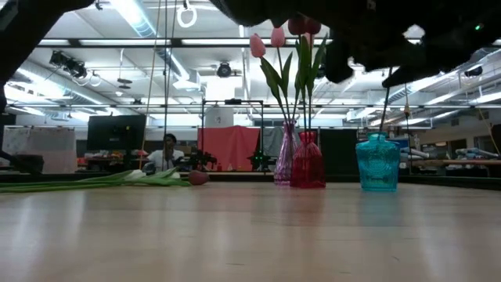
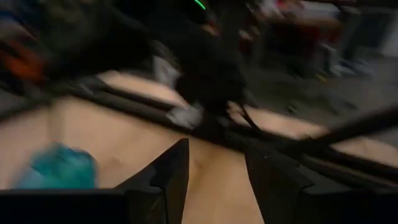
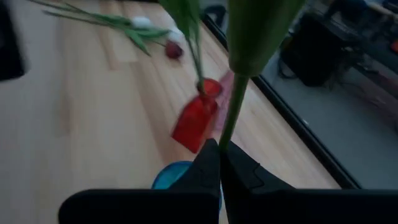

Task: Sort flowers into vase by color
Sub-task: Put the white flower into the blue vase, then put the red flower into the red vase

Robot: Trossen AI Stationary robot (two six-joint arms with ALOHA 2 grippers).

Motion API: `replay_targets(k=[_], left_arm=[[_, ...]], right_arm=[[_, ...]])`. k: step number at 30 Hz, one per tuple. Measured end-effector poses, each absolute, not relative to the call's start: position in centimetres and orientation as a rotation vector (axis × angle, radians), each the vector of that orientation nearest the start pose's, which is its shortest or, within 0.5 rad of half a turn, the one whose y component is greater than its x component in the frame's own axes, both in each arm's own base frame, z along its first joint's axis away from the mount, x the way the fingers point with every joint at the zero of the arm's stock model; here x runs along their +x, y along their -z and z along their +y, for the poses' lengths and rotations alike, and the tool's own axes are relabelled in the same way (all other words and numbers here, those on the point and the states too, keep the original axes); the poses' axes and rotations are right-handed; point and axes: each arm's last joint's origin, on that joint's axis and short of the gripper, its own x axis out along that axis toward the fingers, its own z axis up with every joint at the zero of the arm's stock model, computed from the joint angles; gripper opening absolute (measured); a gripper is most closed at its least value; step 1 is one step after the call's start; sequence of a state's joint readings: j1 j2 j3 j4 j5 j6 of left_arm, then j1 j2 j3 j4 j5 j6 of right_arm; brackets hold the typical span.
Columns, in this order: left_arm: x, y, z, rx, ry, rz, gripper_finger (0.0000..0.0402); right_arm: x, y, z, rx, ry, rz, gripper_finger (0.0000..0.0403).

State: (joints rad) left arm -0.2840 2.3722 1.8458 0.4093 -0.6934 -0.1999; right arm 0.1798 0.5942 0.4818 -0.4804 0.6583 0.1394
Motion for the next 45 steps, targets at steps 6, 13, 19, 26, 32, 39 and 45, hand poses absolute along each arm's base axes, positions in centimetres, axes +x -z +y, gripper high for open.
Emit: replay_targets(k=[6, 13, 19, 26, 32, 39, 45], left_arm=[[53.2, -21.5, -11.9, -0.175, -0.282, 0.357, 0.0163], [51.9, -22.4, -12.7, 0.032, -0.417, 0.516, 0.0163], [51.2, -23.8, -12.5, 0.112, -0.410, 0.540, 0.0162], [52.6, -24.5, -10.9, 0.154, -0.120, 0.503, 0.0131], [52.9, -24.6, -9.9, 0.327, 0.006, 0.498, 0.0105], [52.8, -22.6, -8.9, 0.301, 0.272, 0.507, 0.0071], [50.2, -20.1, -8.2, 0.192, 0.277, 0.479, 0.0034]], right_arm=[[14.3, -22.1, -0.7, -0.048, 0.485, 0.550, 0.0025], [15.5, -21.2, -2.0, -0.035, 0.482, 0.611, 0.0066], [15.4, -21.1, -2.6, -0.011, 0.488, 0.629, 0.0102], [14.8, -21.7, -3.0, 0.012, 0.538, 0.604, 0.0114], [14.3, -24.2, -3.4, 0.057, 0.572, 0.495, 0.0114], [13.4, -27.1, -3.1, 0.138, 0.474, 0.354, 0.0114], [12.7, -27.7, -2.8, 0.161, 0.433, 0.306, 0.0114]])
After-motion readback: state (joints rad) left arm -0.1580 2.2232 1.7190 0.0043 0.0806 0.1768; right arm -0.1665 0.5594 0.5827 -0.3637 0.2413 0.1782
